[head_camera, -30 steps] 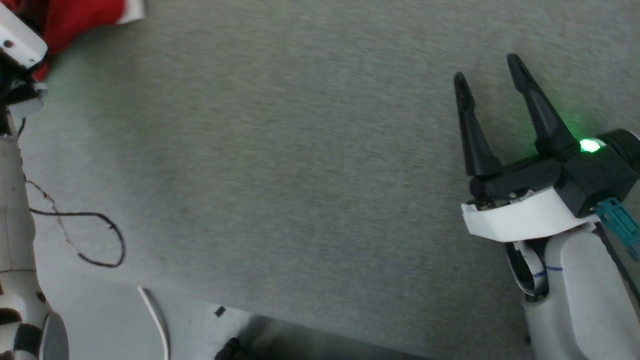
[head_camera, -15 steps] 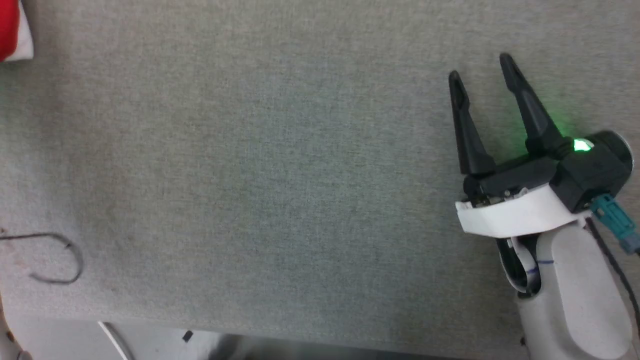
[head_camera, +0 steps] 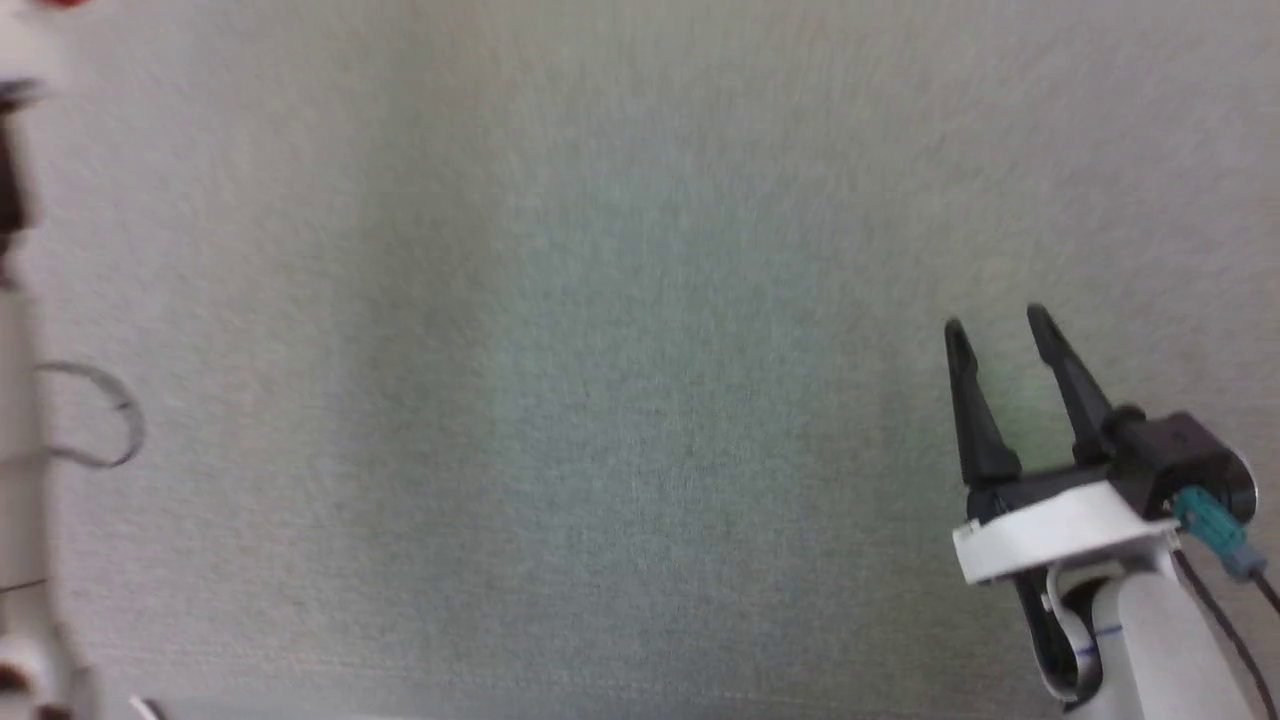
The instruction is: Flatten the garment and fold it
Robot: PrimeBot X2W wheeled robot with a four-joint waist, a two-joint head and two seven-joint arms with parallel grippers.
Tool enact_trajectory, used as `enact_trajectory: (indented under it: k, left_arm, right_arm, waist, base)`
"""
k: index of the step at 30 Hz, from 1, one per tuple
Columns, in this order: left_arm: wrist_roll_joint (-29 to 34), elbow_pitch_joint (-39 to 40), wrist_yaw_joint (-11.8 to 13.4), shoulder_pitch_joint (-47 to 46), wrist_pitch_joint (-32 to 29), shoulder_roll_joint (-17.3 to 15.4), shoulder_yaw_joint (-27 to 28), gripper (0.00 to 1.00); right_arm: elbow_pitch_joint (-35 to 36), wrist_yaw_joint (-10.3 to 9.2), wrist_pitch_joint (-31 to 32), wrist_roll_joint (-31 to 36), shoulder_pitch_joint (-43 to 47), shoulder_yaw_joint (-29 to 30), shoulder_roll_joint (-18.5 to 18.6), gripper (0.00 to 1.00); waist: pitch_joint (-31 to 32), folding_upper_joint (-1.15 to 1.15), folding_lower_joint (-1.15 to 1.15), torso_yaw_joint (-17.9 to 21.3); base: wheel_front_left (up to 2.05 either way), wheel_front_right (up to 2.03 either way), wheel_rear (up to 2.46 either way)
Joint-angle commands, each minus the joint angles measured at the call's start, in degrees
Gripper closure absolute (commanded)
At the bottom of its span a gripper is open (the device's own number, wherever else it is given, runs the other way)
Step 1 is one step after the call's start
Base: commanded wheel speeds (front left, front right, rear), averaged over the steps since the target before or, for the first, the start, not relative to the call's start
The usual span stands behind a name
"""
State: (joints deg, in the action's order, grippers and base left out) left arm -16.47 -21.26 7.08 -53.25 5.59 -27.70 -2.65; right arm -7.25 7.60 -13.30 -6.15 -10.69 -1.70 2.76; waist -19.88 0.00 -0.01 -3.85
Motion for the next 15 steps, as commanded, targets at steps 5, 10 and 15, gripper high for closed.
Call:
enact_trajectory:
  k: [5,10,15]
  left_arm:
    - [-0.14,0.51,-3.33,-3.28,1.66,6.67,-5.86,1.00]
    - [-1.55,0.05,-6.89,-3.97,1.82,14.32,-12.09,1.00]
    - [-3.97,-3.04,-10.37,-1.98,0.70,21.11,-17.70,1.00]
  right_arm:
    - [0.32,-0.11,0.21,-0.91,2.30,1.04,0.12,0.00]
    - [0.92,-0.11,0.79,-1.25,3.37,1.01,0.12,0.00]
    - [1.58,-0.11,1.40,-1.56,3.78,0.32,0.12,0.00]
  waist:
    - [14.49,0.00,0.01,2.31]
    - [15.89,0.00,0.01,5.81]
    - [15.59,0.00,0.01,10.21]
  base:
    - [0.00,0.00,0.00]
    - [0.00,0.00,0.00]
    - [0.00,0.00,0.00]
